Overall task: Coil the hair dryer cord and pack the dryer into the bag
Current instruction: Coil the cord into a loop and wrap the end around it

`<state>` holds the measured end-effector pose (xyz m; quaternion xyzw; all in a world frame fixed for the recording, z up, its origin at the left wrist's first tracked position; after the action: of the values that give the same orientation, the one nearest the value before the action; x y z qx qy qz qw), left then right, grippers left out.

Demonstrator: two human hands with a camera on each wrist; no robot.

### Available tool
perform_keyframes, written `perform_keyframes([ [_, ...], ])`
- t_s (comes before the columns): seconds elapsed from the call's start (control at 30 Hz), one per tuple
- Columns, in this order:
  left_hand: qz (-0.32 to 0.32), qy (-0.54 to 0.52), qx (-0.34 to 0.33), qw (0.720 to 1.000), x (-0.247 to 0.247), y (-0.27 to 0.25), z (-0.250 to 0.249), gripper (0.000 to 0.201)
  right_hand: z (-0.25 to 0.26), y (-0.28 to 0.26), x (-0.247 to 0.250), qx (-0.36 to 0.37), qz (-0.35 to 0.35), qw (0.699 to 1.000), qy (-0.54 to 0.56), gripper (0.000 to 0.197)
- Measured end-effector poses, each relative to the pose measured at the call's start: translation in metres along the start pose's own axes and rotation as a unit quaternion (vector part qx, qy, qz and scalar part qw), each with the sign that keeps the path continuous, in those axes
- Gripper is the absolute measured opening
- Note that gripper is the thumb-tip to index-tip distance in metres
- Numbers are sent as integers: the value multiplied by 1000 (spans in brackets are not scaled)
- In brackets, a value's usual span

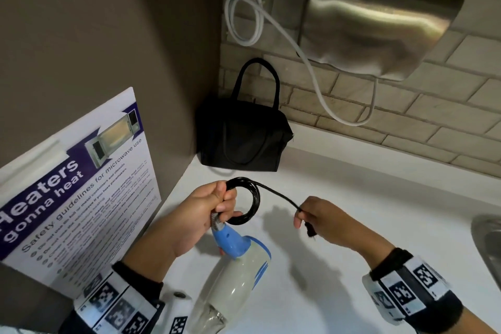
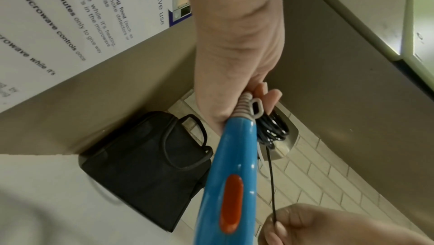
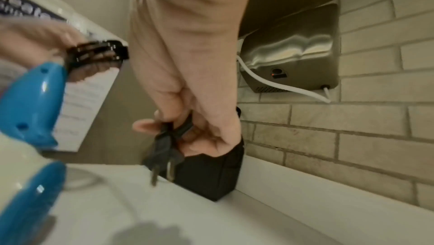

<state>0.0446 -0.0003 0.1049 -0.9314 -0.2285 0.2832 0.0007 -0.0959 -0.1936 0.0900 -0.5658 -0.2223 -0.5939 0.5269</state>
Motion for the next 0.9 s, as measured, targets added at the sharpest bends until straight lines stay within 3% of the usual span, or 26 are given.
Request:
perform_keyframes([
  [0.13,20,10,9,1000,-6,1,3,31,-11,12,11,-52,-104,993,21,32],
  [0.2,21,7,12,1000,-9,2,5,32,-8,20,16,-59,-147,980,124,28],
  [0.27,21,9,13,1000,-11,3,5,33,3,26,17,-37,-162,942,291,26],
  [0.4,12,15,4,1000,-13,4,3,34,35,33,11,0,-110,866,487,23],
  [0.6,-91,87,-18,992,-2,5,2,37,57,41,6,-16,-60,793,606,19],
  [0.9,-192,131,5,973,1,10,7,38,81,40,-5,-45,18,763,645,17],
])
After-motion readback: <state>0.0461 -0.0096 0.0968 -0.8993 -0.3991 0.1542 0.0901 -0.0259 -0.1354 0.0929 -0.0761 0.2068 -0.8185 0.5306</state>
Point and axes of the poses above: each hand's wrist, its own y-axis towards the middle knuckle, its own x-axis out of the back of the hand, z = x × y, the point moved 4 cm from there along y, towards the middle knuckle, and after that the axes turned 13 degrees about -y, right-handed, at the moved point
